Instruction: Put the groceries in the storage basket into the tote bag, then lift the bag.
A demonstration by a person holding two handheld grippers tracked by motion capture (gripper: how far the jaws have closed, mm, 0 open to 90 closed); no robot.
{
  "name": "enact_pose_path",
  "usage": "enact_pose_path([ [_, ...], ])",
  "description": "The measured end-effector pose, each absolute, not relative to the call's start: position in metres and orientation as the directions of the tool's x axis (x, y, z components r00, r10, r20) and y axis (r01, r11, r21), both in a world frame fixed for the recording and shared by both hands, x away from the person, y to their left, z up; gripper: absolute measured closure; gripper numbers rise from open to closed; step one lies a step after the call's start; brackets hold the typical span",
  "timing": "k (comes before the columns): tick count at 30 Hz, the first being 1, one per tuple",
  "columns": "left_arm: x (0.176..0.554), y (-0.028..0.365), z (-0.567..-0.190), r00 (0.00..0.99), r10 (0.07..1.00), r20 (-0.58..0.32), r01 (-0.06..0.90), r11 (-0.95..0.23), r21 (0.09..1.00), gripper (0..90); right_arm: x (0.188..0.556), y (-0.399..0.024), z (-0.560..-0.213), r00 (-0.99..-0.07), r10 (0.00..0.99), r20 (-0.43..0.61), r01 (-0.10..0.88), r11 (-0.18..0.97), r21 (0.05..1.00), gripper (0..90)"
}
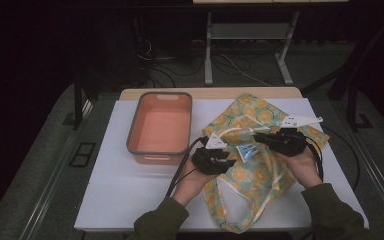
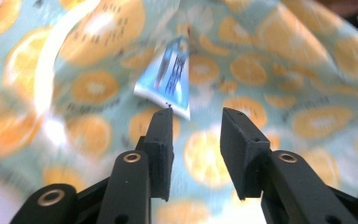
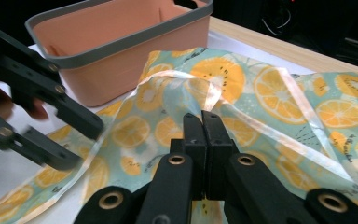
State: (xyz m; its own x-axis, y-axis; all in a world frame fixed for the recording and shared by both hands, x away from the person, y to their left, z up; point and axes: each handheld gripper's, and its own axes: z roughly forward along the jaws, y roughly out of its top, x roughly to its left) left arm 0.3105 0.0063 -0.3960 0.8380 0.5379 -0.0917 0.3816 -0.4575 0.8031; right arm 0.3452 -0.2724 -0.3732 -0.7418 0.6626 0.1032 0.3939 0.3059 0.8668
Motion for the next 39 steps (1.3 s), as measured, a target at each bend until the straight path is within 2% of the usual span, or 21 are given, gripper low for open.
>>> enact_pose_path([
  [8, 0.292, 0.046, -0.403, 0.795, 0.602, -0.077, 0.418, -0.451, 0.788, 44.0, 0.328, -0.269, -0.377, -0.770, 0.633, 0.083, 0.389, 0.363, 0.847, 89.6],
  [18, 0.296, 0.051, -0.415, 0.774, 0.626, -0.096, 0.465, -0.458, 0.758, 39.2, 0.304, -0.262, -0.395, -0.815, 0.572, 0.088, 0.406, 0.458, 0.790, 89.6],
  [29, 0.312, 0.043, -0.440, 0.766, 0.633, -0.108, 0.529, -0.527, 0.665, 31.7, 0.300, -0.238, -0.430, -0.856, 0.507, 0.100, 0.428, 0.586, 0.688, 89.5],
  [31, 0.315, 0.040, -0.444, 0.770, 0.628, -0.112, 0.530, -0.532, 0.660, 35.0, 0.299, -0.235, -0.434, -0.859, 0.503, 0.102, 0.431, 0.601, 0.673, 89.2],
  [33, 0.317, 0.038, -0.445, 0.774, 0.627, -0.090, 0.512, -0.536, 0.671, 44.0, 0.299, -0.234, -0.436, -0.859, 0.502, 0.101, 0.433, 0.606, 0.668, 89.0],
  [34, 0.318, 0.038, -0.445, 0.774, 0.624, -0.103, 0.516, -0.528, 0.675, 51.5, 0.298, -0.234, -0.435, -0.859, 0.502, 0.104, 0.433, 0.601, 0.671, 88.2],
  [36, 0.318, 0.038, -0.446, 0.775, 0.626, -0.088, 0.506, -0.530, 0.681, 62.9, 0.297, -0.237, -0.431, -0.848, 0.518, 0.116, 0.441, 0.567, 0.695, 76.8],
  [38, 0.320, 0.039, -0.446, 0.782, 0.612, -0.118, 0.511, -0.522, 0.683, 78.4, 0.294, -0.241, -0.424, -0.840, 0.530, 0.119, 0.441, 0.539, 0.718, 68.1],
  [39, 0.320, 0.039, -0.447, 0.784, 0.608, -0.126, 0.514, -0.521, 0.681, 82.4, 0.291, -0.244, -0.420, -0.836, 0.536, 0.116, 0.435, 0.520, 0.735, 64.5],
])
